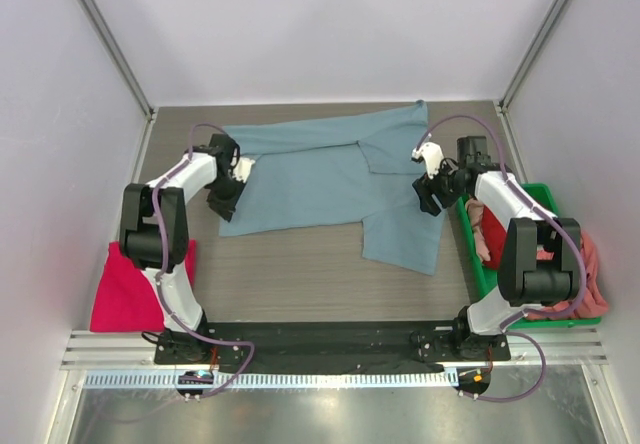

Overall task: Fold and stack the t-shirts
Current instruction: Fold the tshirt

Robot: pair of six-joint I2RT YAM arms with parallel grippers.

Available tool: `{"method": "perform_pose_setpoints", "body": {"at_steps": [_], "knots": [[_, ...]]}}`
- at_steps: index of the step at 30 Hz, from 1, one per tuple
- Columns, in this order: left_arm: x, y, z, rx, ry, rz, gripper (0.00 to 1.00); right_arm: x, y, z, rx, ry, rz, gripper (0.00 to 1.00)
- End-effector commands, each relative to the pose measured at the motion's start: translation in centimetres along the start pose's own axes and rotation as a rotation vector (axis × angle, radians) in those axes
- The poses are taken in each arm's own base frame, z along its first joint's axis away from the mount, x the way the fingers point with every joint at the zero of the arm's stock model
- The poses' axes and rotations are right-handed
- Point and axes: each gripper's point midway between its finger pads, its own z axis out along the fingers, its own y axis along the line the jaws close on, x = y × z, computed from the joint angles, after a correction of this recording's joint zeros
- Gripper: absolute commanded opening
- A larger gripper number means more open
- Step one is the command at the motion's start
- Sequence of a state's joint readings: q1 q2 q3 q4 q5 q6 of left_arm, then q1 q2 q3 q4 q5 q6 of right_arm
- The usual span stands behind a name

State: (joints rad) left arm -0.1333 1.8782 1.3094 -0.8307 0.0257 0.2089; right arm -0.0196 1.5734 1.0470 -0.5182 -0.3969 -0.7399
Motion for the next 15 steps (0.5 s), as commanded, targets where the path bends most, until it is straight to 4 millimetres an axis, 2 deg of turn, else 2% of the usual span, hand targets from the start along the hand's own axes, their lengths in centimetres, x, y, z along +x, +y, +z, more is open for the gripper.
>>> {"method": "perform_pose_setpoints", "body": {"at_steps": [1,7,12,13,15], "knots": [[0.4,-0.1,0.2,-0.006,0.026,0.004,0.13,0.2,1.2,-0.8,-0.065,0.017,-0.117,0.71],[2.6,-0.9,0.9,0.006,0.074,0.038,0.13,3.5,3.6,-1.6,-0.128,0.095,-0.28,0.7],[4.3,-1.7,0.6,0.016,0.105,0.062,0.13,4.7,4.9,-2.7,-0.154,0.092,-0.447,0.69],[4.5,-1.9,0.5,0.017,0.107,0.07,0.13,5.5,5.5,-2.7,-0.173,0.097,-0.478,0.69],[4.5,-1.8,0.1,0.015,0.095,0.082,0.13,5.6,5.9,-3.3,-0.174,0.083,-0.59,0.69]]}}
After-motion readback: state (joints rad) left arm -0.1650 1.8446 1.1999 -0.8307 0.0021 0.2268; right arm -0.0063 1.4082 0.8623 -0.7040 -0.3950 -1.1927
